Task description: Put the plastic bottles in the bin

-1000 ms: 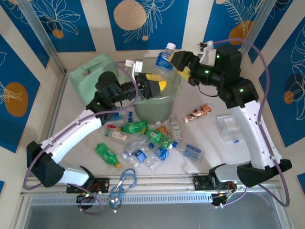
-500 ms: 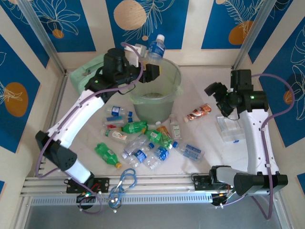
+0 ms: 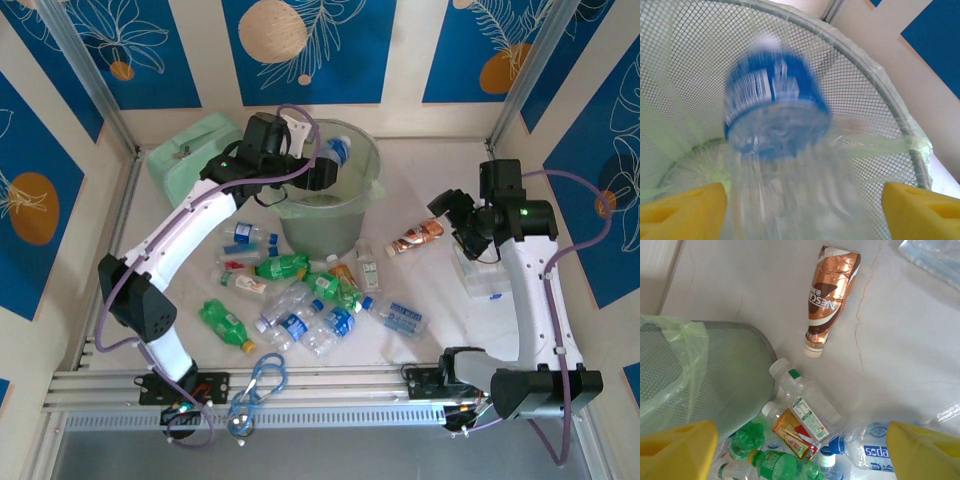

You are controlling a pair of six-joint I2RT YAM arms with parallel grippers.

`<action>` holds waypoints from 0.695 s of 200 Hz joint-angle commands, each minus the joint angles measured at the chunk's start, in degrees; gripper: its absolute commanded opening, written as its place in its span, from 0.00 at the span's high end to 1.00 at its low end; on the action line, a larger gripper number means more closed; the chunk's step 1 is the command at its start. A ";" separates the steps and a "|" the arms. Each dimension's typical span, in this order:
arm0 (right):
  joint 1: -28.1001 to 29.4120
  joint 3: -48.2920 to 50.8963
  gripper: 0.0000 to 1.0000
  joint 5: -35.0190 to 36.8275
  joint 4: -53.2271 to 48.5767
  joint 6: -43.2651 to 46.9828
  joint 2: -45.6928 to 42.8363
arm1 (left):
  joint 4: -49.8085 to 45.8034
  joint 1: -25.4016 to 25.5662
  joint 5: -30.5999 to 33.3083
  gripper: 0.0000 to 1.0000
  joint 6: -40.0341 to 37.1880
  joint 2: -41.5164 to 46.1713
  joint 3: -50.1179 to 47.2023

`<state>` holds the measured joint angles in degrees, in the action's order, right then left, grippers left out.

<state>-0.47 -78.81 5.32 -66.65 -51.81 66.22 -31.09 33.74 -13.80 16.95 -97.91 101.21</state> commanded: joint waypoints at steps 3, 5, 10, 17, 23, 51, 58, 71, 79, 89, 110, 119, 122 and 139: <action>-0.32 0.85 0.13 -1.28 0.21 0.49 0.40 | -0.90 -0.47 1.64 0.13 -1.14 2.27 1.45; -0.39 0.85 0.12 -1.21 0.21 0.48 0.36 | -0.90 -0.44 1.67 0.13 -1.18 2.30 1.49; -0.27 0.85 0.13 -1.15 0.21 0.53 0.32 | -0.82 -0.43 1.91 0.12 -1.30 2.53 1.47; -0.24 0.86 0.13 -0.87 0.21 0.57 0.40 | -0.66 -0.43 2.17 0.11 -1.38 2.87 1.45; -0.23 0.76 0.12 -0.60 0.13 0.64 0.53 | -0.43 -0.43 2.34 0.11 -1.43 3.26 1.45; -0.34 -0.51 0.13 0.30 0.27 1.62 3.56 | 2.45 -0.43 2.07 0.10 -1.53 6.16 0.31; -0.33 -1.07 0.12 0.35 0.37 1.87 4.85 | 3.50 -0.43 2.40 0.09 -1.40 7.31 -0.45; -0.31 -1.89 0.12 0.47 1.11 2.45 7.58 | 6.41 -0.43 2.79 0.07 -0.90 9.89 -2.51; -0.32 -2.25 0.11 0.71 1.78 2.75 9.38 | 8.39 -0.43 2.62 0.05 -0.39 11.70 -4.20; -0.41 -2.61 0.10 1.00 2.71 3.16 11.99 | 10.81 -0.43 1.64 0.04 0.21 13.91 -6.49; -0.91 -4.16 0.08 0.73 4.03 4.02 18.28 | 14.17 -0.43 0.20 0.02 1.40 18.37 -11.09; -1.03 -4.87 0.08 0.26 4.61 4.35 20.97 | 15.00 -0.43 0.01 0.01 1.64 20.42 -13.05; -1.02 -5.09 0.08 0.08 4.81 4.43 22.06 | 15.17 -0.43 -0.07 0.01 1.60 21.06 -13.78; -1.19 -6.59 0.08 -1.40 6.00 4.84 27.30 | 15.89 -0.43 -1.88 0.00 1.24 24.27 -17.45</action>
<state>-1.23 -82.56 5.78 -62.26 -48.49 88.27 -18.90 33.74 -12.62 17.74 -77.03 87.94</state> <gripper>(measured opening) 0.918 0.997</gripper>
